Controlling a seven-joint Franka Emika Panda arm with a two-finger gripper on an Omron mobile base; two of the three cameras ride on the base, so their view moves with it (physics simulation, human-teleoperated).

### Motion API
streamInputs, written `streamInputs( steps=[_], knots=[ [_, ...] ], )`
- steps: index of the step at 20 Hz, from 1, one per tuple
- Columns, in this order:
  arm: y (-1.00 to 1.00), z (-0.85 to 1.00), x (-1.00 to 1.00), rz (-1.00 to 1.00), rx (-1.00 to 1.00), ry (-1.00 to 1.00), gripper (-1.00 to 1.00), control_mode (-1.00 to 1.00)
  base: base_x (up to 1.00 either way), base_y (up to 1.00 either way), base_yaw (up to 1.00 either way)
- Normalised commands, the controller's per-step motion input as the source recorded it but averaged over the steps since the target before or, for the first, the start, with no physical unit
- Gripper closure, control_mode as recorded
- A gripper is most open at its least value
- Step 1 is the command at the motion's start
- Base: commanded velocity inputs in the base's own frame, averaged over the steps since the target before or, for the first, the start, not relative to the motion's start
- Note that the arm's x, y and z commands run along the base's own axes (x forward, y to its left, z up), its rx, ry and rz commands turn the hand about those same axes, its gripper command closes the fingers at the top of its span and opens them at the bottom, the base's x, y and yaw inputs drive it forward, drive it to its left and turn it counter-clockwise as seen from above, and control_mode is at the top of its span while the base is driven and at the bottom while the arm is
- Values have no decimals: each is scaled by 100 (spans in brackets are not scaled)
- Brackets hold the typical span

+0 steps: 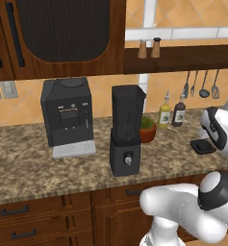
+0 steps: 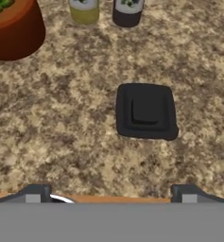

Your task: Close the lid blender by securely placing the lid on top.

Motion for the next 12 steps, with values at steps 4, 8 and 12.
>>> streamInputs(
  steps=[4, 8, 12],
  knots=[
    [-25, -26, 27, 0, 4, 0, -100, -100, 0, 0, 0],
    [-26, -29, 29, 0, 4, 0, -100, -100, 0, 0, 0],
    [-18, -25, 27, 2, 4, 0, -100, -100, 0, 0, 0]
  ],
)
